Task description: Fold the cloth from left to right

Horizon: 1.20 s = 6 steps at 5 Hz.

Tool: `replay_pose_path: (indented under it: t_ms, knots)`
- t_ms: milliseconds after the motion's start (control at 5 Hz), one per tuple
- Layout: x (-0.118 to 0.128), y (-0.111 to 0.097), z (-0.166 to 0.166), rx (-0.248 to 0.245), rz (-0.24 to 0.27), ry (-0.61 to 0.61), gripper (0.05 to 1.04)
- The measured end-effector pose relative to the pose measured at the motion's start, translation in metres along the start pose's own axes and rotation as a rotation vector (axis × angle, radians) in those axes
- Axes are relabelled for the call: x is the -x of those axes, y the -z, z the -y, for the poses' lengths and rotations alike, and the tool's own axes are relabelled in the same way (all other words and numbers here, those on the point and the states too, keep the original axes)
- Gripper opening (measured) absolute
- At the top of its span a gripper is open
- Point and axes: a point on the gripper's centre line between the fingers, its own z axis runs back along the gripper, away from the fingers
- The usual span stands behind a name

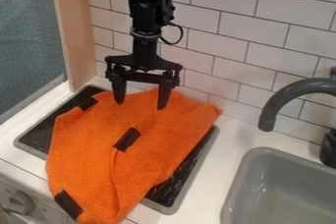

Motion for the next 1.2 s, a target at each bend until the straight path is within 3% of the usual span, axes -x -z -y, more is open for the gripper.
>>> replay_pose_path:
  t_ms: [200,400,600,800,1000,1200]
  knots:
    - [0.004,0.009,0.000,-0.012,-0.030,-0.001,0.998]
    - [-0.003,0.017,-0.016,-0.049,-0.014,-0.036,0.999]
    - [-0.017,0.017,-0.049,-0.040,0.023,-0.147,0.999]
    - [-0.029,0.025,-0.084,-0.033,0.013,-0.203,0.999]
    - [-0.044,0.037,-0.113,0.004,-0.048,-0.205,0.998]
    - [-0.055,0.045,-0.122,-0.012,-0.077,-0.177,0.999]
